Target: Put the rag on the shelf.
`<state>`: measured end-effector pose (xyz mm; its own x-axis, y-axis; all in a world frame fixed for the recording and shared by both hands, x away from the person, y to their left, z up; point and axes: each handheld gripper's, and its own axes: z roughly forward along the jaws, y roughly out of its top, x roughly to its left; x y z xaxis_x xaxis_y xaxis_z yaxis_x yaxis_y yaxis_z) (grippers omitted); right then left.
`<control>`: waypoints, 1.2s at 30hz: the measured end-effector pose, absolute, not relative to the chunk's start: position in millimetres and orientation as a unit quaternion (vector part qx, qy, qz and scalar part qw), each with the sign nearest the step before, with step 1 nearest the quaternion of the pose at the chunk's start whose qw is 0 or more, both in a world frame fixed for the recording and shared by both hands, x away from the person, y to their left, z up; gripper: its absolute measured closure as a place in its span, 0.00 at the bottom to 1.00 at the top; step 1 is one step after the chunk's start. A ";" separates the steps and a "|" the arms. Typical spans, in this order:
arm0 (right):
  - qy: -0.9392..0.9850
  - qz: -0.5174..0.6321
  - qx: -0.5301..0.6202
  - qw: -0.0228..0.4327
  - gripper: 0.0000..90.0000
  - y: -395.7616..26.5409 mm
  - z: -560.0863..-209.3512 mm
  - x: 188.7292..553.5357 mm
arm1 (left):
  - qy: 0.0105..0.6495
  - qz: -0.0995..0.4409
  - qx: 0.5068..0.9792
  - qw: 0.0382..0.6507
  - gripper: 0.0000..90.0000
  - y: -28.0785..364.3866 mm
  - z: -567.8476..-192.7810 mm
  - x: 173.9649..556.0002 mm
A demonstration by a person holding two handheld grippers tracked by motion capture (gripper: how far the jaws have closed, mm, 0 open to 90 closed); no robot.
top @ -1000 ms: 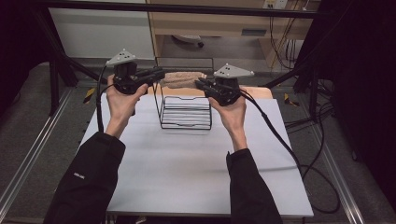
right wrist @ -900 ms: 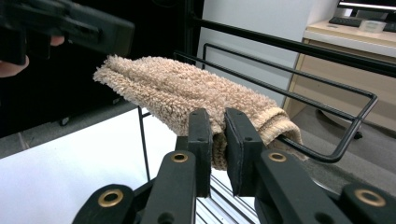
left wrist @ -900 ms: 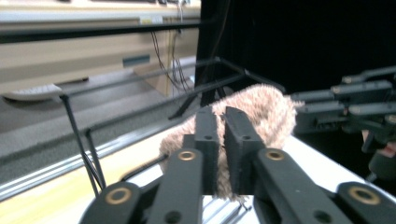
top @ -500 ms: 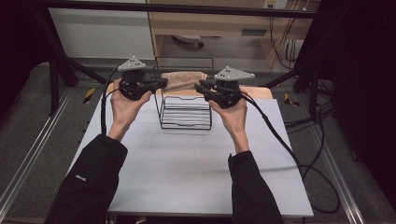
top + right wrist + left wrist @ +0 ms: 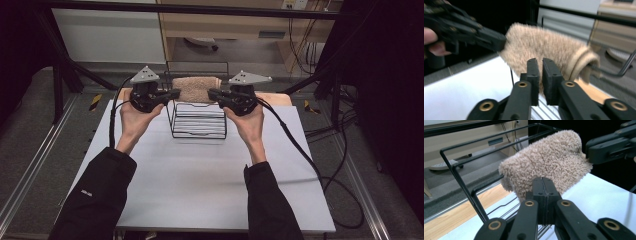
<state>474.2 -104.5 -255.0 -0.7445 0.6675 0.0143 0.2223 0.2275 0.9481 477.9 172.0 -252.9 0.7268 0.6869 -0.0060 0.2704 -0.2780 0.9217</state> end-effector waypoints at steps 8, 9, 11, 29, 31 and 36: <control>0.754 0.531 0.324 0.212 0.98 -108.3 -272.7 482.6 | 0.313 0.203 0.774 0.511 1.00 168.9 -263.9 481.5; 0.753 0.530 0.327 0.213 0.98 -108.6 -273.9 483.3 | 0.314 0.204 0.774 0.510 1.00 168.4 -264.5 482.5; 0.752 0.531 0.326 0.216 0.97 -108.5 -275.4 484.8 | 0.315 0.206 0.772 0.512 1.00 166.8 -265.7 484.1; 0.740 0.554 0.319 0.207 0.72 -129.9 -267.1 462.9 | 0.323 0.198 0.780 0.499 0.68 179.9 -267.2 467.5; 0.739 0.554 0.324 0.206 0.67 -135.7 -267.6 459.4 | 0.324 0.200 0.782 0.493 0.63 183.3 -271.5 464.8; 0.735 0.556 0.334 0.198 0.53 -149.4 -271.7 450.6 | 0.326 0.202 0.783 0.490 0.53 192.7 -281.9 456.0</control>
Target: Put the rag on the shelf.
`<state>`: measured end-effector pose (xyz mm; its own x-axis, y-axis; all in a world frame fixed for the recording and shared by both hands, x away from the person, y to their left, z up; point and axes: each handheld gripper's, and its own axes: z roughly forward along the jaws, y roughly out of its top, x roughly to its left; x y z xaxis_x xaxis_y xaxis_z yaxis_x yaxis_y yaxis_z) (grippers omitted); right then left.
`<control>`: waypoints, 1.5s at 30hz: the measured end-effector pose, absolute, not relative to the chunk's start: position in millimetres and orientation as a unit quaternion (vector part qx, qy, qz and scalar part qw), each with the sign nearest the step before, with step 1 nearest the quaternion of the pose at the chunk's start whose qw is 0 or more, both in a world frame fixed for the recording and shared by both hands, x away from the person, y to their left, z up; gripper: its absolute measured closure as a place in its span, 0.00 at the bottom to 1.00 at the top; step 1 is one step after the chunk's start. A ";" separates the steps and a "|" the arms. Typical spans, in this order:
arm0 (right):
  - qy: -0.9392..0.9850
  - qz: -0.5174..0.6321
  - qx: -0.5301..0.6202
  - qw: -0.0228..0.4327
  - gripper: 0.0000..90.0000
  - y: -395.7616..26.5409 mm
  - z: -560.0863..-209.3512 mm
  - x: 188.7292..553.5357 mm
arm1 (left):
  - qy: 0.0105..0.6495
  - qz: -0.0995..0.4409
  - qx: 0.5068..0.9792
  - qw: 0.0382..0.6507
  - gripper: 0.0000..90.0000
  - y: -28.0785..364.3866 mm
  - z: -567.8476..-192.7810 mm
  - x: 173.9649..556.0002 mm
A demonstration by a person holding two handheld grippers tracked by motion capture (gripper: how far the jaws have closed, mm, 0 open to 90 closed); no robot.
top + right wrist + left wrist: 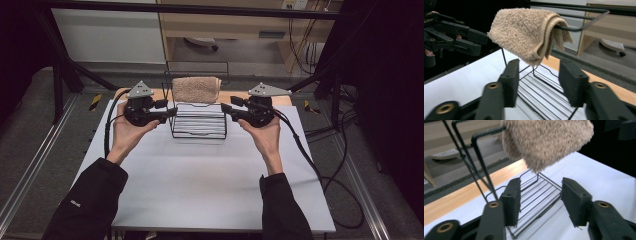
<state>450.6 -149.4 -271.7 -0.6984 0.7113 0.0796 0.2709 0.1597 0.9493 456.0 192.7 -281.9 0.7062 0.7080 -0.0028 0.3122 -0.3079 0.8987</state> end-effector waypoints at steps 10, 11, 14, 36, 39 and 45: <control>0.751 0.531 0.347 0.183 0.28 -171.7 -298.5 433.1 | 0.334 0.194 0.787 0.482 0.31 214.5 -318.5 432.7; 0.754 0.527 0.349 0.181 0.25 -173.8 -303.0 431.9 | 0.336 0.193 0.787 0.480 0.29 216.7 -323.0 430.6; 0.760 0.514 0.359 0.173 0.19 -181.4 -317.2 428.4 | 0.343 0.188 0.786 0.479 0.24 222.8 -337.0 424.2; 0.775 0.474 0.396 0.135 0.03 -228.5 -409.0 396.2 | 0.371 0.165 0.792 0.456 0.10 263.4 -415.8 387.0; 0.773 0.471 0.404 0.136 0.03 -236.1 -417.6 390.5 | 0.371 0.166 0.793 0.453 0.10 269.0 -422.1 382.4; 0.774 0.465 0.409 0.130 0.02 -249.7 -431.5 380.2 | 0.372 0.172 0.796 0.446 0.10 277.7 -432.5 374.2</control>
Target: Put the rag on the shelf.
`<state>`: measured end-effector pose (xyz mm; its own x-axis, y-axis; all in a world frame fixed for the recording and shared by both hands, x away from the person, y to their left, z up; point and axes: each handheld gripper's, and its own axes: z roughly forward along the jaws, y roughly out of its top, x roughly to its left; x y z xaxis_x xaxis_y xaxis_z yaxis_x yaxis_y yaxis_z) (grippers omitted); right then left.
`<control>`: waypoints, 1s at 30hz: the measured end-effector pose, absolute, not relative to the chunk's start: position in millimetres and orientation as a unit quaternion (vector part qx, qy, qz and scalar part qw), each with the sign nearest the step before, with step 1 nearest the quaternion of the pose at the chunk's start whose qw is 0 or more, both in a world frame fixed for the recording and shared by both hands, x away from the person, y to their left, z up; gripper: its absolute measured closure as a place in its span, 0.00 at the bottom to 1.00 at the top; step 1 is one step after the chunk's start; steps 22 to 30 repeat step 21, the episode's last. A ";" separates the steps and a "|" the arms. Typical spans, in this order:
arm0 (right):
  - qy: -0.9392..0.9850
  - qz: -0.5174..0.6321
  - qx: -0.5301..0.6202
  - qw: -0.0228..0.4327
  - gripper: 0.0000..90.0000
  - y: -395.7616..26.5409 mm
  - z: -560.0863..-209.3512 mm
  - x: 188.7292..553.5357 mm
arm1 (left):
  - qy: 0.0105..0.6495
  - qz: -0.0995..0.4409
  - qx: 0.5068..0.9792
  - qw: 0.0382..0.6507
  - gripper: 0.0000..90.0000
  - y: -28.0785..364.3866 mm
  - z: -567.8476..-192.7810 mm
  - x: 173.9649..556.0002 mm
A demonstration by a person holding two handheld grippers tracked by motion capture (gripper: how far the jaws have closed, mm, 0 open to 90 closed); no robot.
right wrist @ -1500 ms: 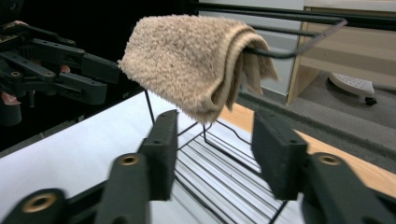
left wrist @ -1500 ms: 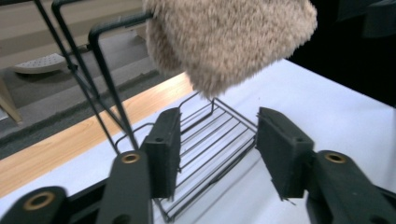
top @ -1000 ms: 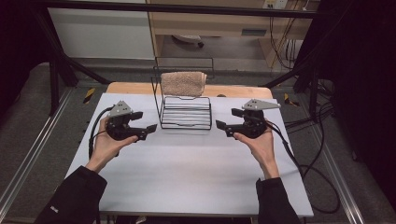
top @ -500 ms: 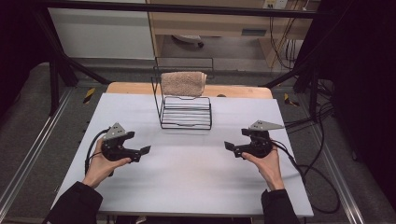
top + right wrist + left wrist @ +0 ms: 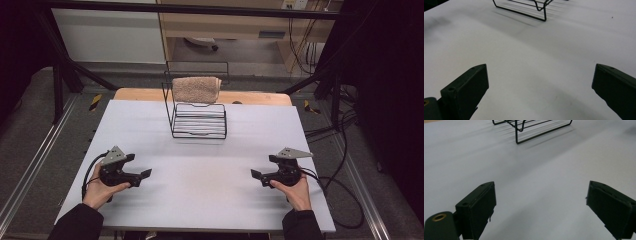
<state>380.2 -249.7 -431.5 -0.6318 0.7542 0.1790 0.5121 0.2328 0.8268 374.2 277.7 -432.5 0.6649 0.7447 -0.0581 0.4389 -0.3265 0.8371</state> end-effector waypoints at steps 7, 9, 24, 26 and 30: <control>0.777 0.457 0.415 0.125 0.01 -259.8 -440.6 370.8 | 0.373 0.171 0.796 0.446 0.10 283.6 -438.9 367.8; 0.776 0.457 0.416 0.126 0.01 -261.9 -442.3 368.7 | 0.368 0.172 0.798 0.446 0.10 284.1 -439.9 365.6; 0.773 0.459 0.418 0.128 0.01 -267.5 -443.2 362.7 | 0.362 0.174 0.802 0.442 0.10 287.7 -444.1 358.8; 0.773 0.459 0.418 0.128 0.01 -267.5 -443.2 362.7 | 0.362 0.174 0.802 0.442 0.10 287.7 -444.1 358.8; 0.773 0.459 0.418 0.128 0.01 -267.5 -443.2 362.7 | 0.362 0.174 0.802 0.442 0.10 287.7 -444.1 358.8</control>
